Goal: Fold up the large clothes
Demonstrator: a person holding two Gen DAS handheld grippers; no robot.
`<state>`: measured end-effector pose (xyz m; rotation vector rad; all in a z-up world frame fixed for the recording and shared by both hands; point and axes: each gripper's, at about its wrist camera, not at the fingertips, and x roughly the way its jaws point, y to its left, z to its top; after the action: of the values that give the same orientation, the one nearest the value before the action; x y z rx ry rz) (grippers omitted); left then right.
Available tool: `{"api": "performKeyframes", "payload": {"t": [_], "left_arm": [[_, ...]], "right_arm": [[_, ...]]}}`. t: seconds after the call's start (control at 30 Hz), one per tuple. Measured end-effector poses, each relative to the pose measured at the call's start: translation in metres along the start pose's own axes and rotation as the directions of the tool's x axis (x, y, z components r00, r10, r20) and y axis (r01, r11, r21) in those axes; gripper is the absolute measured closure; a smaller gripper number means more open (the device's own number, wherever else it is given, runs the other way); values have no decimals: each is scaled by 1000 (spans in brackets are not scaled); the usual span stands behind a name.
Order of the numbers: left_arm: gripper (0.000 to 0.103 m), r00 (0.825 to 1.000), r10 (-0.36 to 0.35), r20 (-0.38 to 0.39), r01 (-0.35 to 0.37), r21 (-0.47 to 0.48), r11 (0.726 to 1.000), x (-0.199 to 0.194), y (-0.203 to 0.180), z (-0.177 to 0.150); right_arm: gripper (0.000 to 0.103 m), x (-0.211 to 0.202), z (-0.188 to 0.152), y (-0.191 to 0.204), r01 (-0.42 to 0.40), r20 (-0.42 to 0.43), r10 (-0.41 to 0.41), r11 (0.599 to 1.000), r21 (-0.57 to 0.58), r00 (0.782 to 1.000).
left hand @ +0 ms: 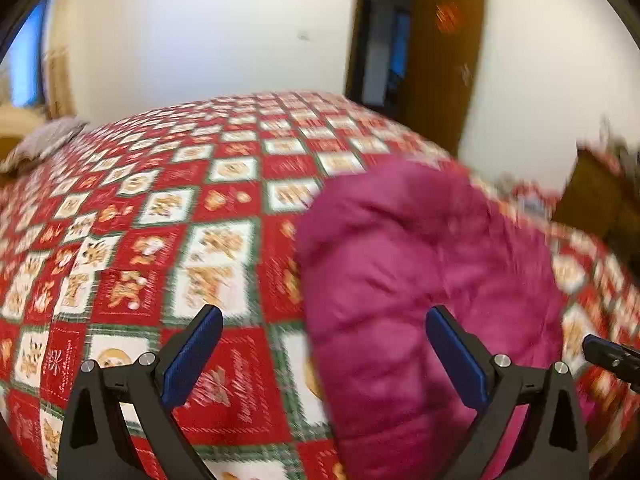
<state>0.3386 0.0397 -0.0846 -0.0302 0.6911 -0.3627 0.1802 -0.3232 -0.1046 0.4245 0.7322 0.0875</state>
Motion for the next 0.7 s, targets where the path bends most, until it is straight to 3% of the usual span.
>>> {"api": "performKeyframes", "payload": {"t": [0.03,0.13,0.27,0.4,0.6,0.7], "left_arm": [[1,1000,-15,4,15,-54,998,0,11,5],[1,996,-89,-23,81,-225,971,13,35,10],[1,974,-206,-93,159,-365,917,42,37,-1],[1,954,-244,-172,167,-370,914,67,20,-22],[1,942,-305,-142,240,-351,905,75,15,-27],[1,943,-305,-132,248,-329,911,80,10,-27]], "right_arm": [[15,-3,11,-1,0,27,0,1000,-3,1000],[14,5,32,-1,20,63,-18,999,-32,998],[18,48,42,-5,24,-4,-24,999,-35,1000],[20,83,35,-11,13,-52,-15,999,-40,999],[20,96,23,-18,-67,-81,66,998,-10,995],[27,101,21,-14,-104,-90,101,994,-29,991]]}}
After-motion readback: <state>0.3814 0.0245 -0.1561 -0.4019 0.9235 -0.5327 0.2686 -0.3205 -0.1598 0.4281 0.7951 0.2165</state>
